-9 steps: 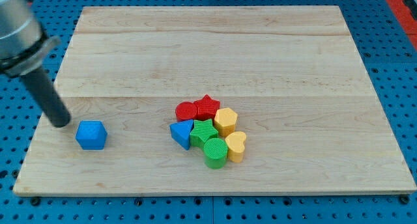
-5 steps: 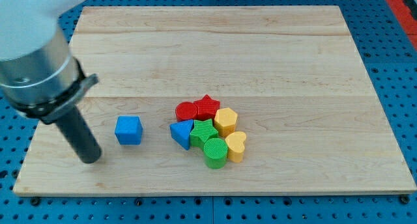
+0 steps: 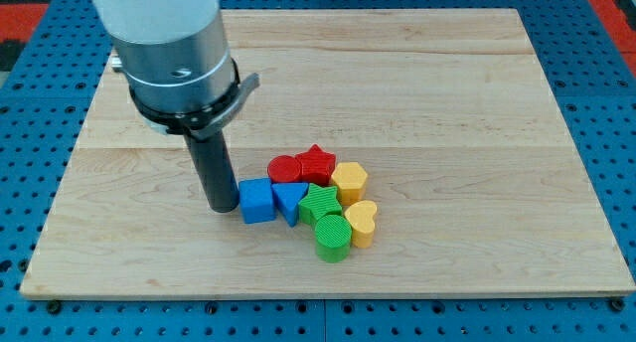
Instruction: Push the cube into the group of objects
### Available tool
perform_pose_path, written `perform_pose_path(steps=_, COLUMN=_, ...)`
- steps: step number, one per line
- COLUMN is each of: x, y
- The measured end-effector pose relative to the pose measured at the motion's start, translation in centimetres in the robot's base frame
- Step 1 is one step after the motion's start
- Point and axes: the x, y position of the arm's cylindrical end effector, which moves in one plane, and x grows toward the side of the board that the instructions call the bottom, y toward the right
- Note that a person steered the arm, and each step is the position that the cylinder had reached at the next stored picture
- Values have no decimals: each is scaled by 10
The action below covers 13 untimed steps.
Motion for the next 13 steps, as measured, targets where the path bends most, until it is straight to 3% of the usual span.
perform_pose_path(steps=3, x=-34, y=7)
perform_pose_path(steps=5, x=7, y=29)
perform_pose_path(steps=7, x=45, y=-15)
perform_pose_path(steps=9, x=60, y=48)
perform_pose_path(steps=10, x=96, y=51)
perform_pose_path(steps=13, x=85, y=124)
